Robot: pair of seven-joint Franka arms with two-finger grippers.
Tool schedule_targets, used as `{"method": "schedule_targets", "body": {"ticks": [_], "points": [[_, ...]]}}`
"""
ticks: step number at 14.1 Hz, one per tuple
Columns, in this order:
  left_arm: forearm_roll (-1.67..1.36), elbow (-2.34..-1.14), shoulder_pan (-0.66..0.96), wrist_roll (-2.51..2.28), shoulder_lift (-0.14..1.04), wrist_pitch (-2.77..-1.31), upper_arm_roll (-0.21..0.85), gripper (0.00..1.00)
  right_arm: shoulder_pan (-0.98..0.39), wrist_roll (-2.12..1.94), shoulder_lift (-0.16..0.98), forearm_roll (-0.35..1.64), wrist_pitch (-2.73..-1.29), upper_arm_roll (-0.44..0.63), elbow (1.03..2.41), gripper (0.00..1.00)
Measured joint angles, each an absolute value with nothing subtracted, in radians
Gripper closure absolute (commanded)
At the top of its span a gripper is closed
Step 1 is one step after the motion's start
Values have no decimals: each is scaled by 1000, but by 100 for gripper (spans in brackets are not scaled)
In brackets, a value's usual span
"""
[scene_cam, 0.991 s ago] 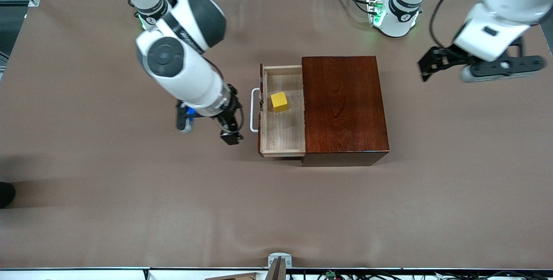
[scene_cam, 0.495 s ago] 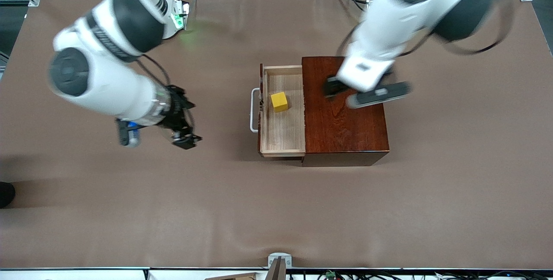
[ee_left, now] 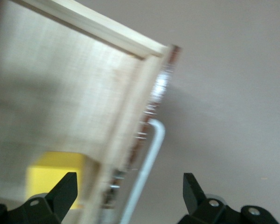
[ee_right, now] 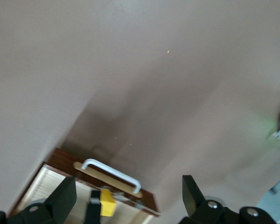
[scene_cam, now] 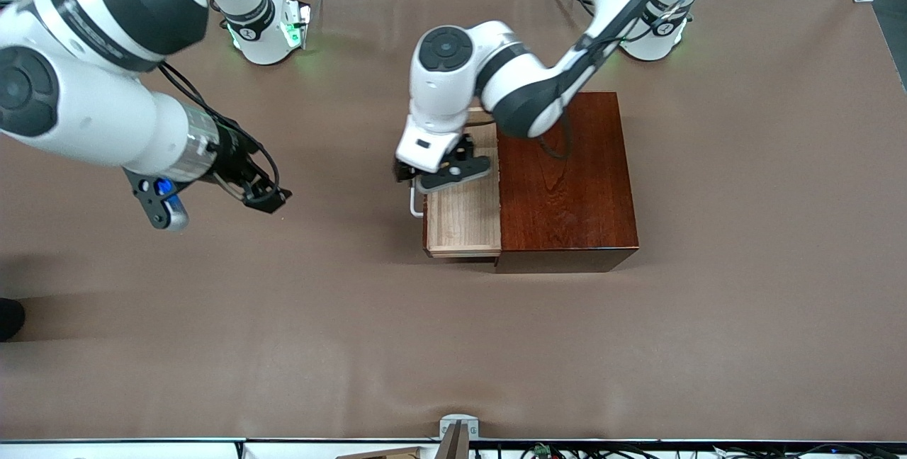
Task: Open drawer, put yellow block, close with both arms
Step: 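Withdraw the right gripper while the left gripper reaches the drawer front, then push the drawer shut into the box with the left gripper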
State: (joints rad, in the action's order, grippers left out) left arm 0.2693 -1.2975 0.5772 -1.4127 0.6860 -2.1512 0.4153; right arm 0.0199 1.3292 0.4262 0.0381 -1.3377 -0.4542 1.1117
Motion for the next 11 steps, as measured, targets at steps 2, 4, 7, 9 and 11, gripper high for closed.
{"method": "schedule_targets", "body": {"ticks": [2,4,7,9,11], "points": [[269,-1279,622,-1487,708,-2231,386,0,21,1160,395,38,-1272,-399,1111,0],[269,-1275,666,-1568,723,-2298,363,0,26,985,369,38,-1222,-338,1111,0],[269,-1269,706,-1665,745,-2389,356,0,28,701,325,38,-1184,-236,1111,0],[269,-1265,725,-1712,756,-2436,355,0,29,475,299,38,-1152,-173,1113,0],[269,-1254,736,-1738,761,-2469,353,0,30,330,274,38,-1145,-126,1130,0]]}}
